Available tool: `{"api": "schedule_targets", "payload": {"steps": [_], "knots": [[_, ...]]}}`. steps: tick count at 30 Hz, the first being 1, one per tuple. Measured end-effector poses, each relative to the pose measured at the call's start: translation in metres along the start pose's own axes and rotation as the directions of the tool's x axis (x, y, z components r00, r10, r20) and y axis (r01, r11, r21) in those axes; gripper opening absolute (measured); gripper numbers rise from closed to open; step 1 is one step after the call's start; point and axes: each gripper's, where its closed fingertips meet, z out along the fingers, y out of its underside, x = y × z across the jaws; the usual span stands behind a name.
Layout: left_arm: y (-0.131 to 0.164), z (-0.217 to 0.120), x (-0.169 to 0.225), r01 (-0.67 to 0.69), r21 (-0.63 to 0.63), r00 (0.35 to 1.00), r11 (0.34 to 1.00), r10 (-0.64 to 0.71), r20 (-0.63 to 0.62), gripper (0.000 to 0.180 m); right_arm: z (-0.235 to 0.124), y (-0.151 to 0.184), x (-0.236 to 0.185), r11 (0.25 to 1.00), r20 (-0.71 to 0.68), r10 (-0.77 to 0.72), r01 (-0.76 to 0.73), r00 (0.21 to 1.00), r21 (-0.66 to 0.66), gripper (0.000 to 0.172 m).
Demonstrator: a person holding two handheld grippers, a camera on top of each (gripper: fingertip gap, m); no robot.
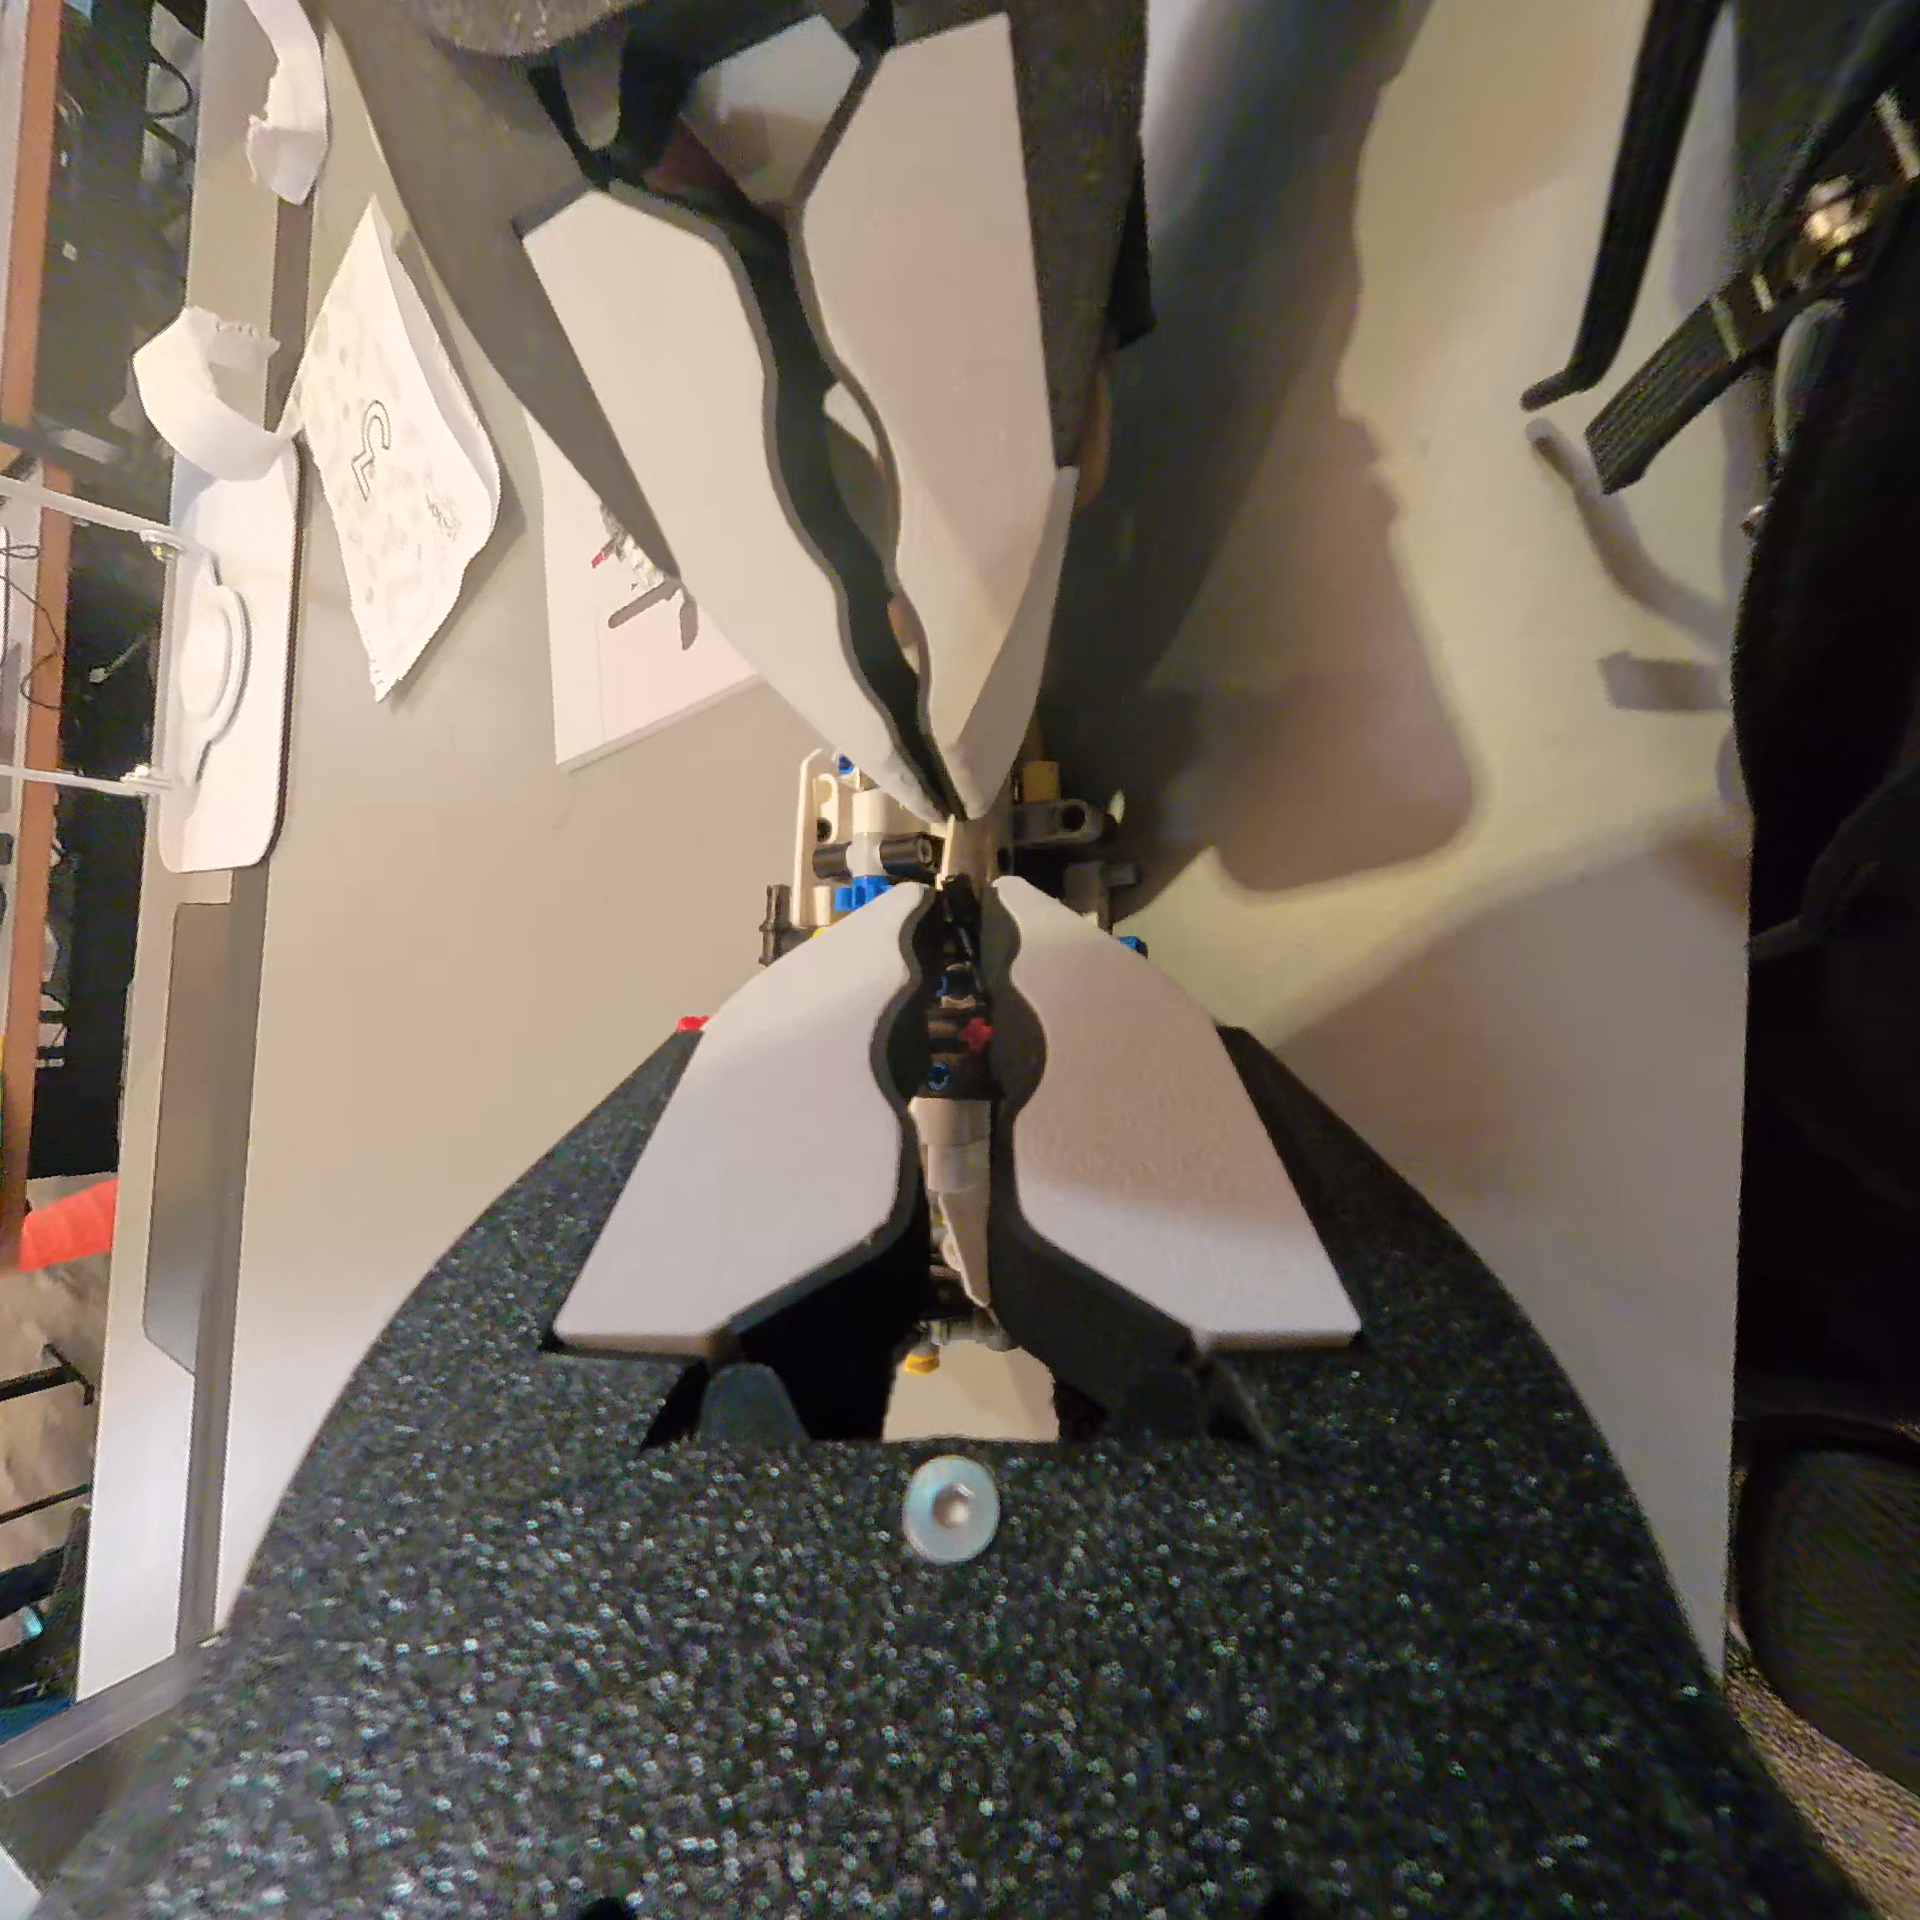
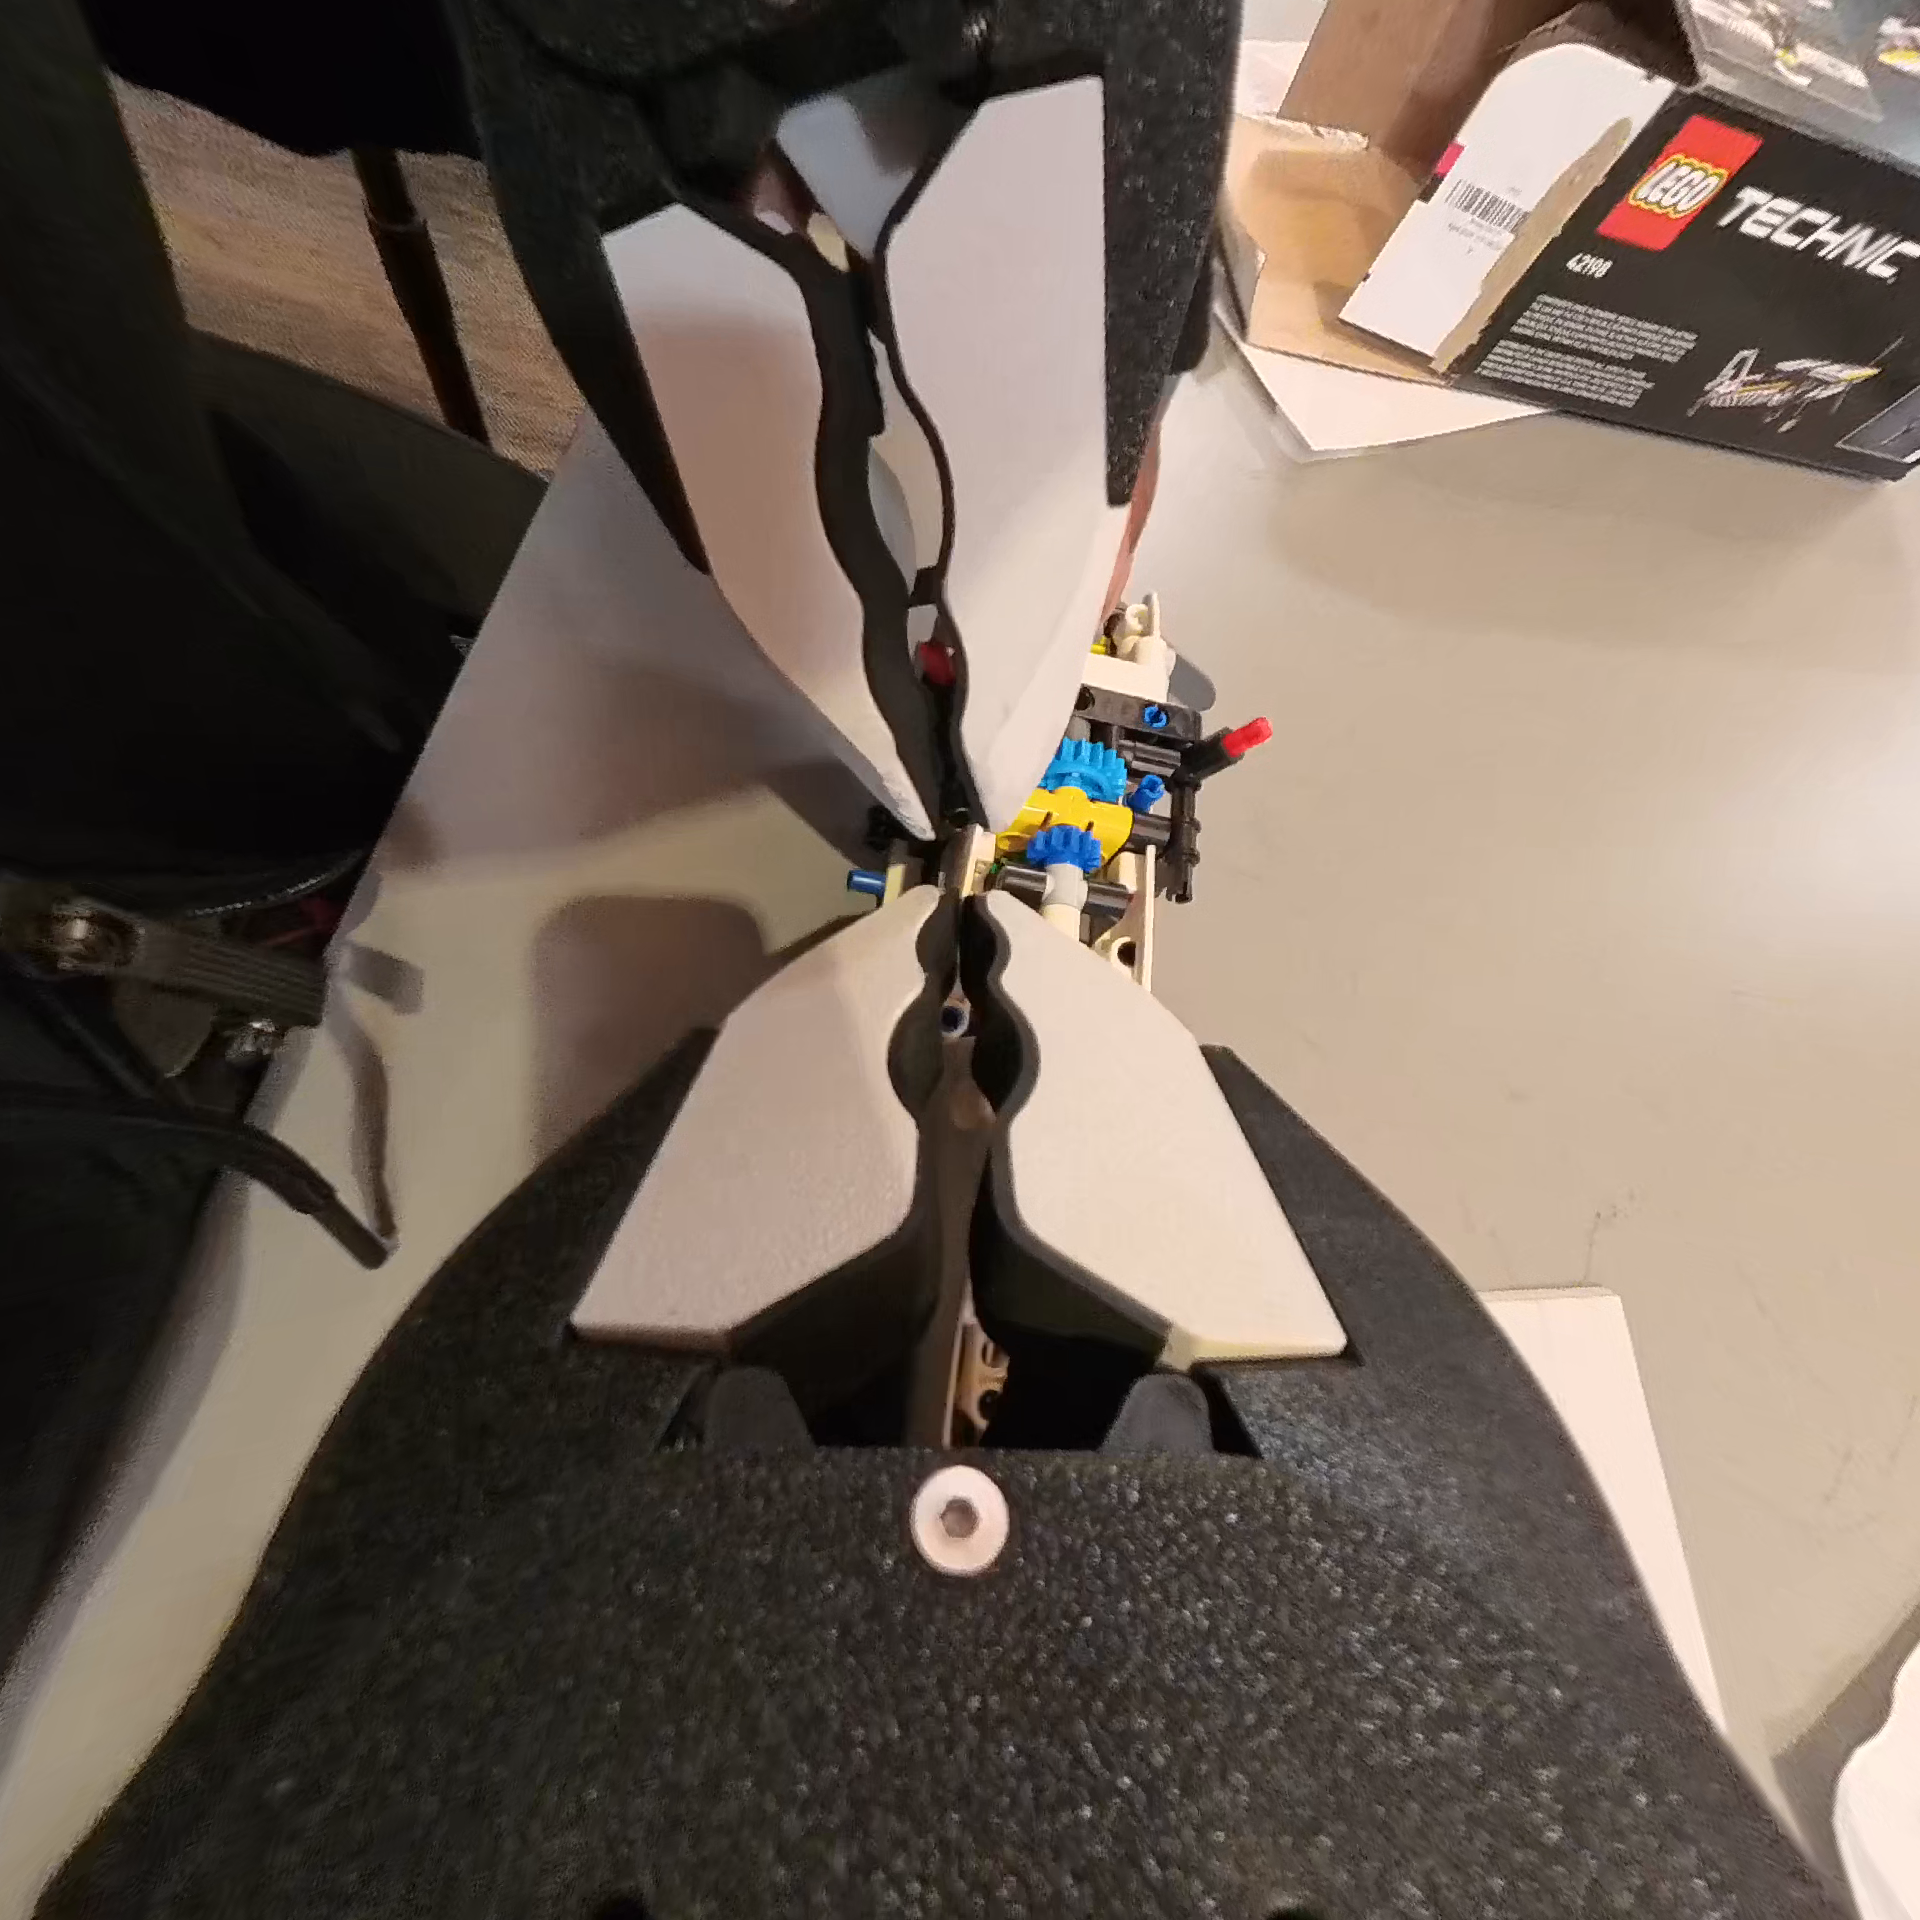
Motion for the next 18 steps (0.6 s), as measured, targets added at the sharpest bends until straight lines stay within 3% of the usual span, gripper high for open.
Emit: {"api": "schedule_targets", "payload": {"steps": [1,7,9,11,14,18], "knots": [[0.000,0.000,0.000,-0.011,0.001,1.000,1.000,0.011,0.004,0.009,0.000,0.000,0.000,1.000,-0.004,-0.010,0.010,1.000,-0.002,0.001],[-0.002,-0.001,0.002,-0.049,0.018,0.999,0.999,0.049,0.009,0.009,-0.006,0.001,-0.004,0.999,-0.034,-0.035,0.036,0.999,0.010,0.000],[0.021,-0.008,-0.011,-0.061,-0.093,0.995,0.994,0.068,0.073,0.008,-0.017,0.005,0.004,1.000,-0.079,-0.018,0.019,0.997,0.009,0.000],[0.034,-0.016,-0.015,-0.044,-0.117,0.996,0.992,0.052,0.070,0.008,-0.025,0.008,0.013,0.999,-0.113,0.041,-0.036,0.993,0.041,0.000],[0.029,-0.012,-0.014,-0.062,-0.142,0.995,0.988,0.072,0.067,0.009,-0.022,0.004,0.006,0.999,-0.091,0.023,-0.020,0.996,0.036,0.000],[0.016,-0.007,-0.009,-0.029,-0.084,0.998,0.996,0.034,0.060,0.009,-0.019,0.001,0.005,0.998,-0.095,0.041,-0.037,0.995,0.052,0.001]]}}
